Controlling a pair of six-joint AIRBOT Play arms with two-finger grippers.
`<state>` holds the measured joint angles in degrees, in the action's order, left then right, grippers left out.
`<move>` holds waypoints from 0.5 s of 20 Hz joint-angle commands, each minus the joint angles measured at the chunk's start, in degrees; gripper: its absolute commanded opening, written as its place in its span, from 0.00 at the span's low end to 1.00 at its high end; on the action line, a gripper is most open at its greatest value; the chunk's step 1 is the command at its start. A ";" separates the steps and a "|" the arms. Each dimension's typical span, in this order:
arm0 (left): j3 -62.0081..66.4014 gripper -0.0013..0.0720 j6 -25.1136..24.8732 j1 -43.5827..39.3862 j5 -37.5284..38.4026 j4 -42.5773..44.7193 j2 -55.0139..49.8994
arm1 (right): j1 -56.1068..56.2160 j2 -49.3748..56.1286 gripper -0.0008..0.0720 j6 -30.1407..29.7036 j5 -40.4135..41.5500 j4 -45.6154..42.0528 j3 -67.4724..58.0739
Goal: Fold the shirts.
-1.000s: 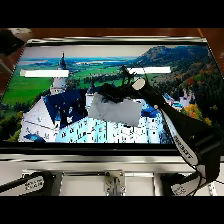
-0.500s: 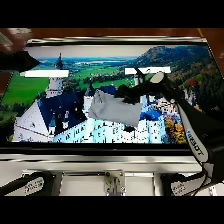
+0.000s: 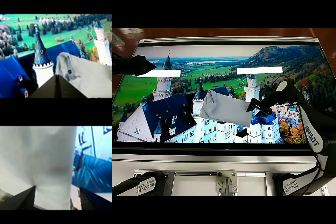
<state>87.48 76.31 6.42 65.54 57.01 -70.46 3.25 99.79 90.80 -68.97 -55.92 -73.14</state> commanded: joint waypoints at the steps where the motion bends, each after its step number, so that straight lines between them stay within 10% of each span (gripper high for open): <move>1: -0.09 0.07 1.07 -0.02 -0.44 -0.02 0.00 | 0.33 4.02 0.93 -3.61 4.98 7.58 0.83; 2: -0.09 0.07 1.55 -0.04 -0.57 -0.09 0.00 | 0.72 4.61 0.91 -3.58 6.25 7.93 0.83; 5: -0.09 0.07 1.55 -0.04 -0.55 -0.90 0.00 | 1.09 4.24 0.11 -9.20 7.72 12.31 0.50; 8: -0.09 0.07 1.55 -0.09 -0.57 -1.92 -0.07 | -0.81 0.74 0.10 -24.61 4.85 22.71 -3.89; 10: -0.09 0.07 1.57 -0.46 -0.59 -2.21 -0.07 | -3.21 -2.12 0.10 -21.73 2.86 23.71 -9.81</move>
<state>87.42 77.80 6.26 64.99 55.51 -70.50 2.26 100.60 73.67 -64.10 -38.26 -77.54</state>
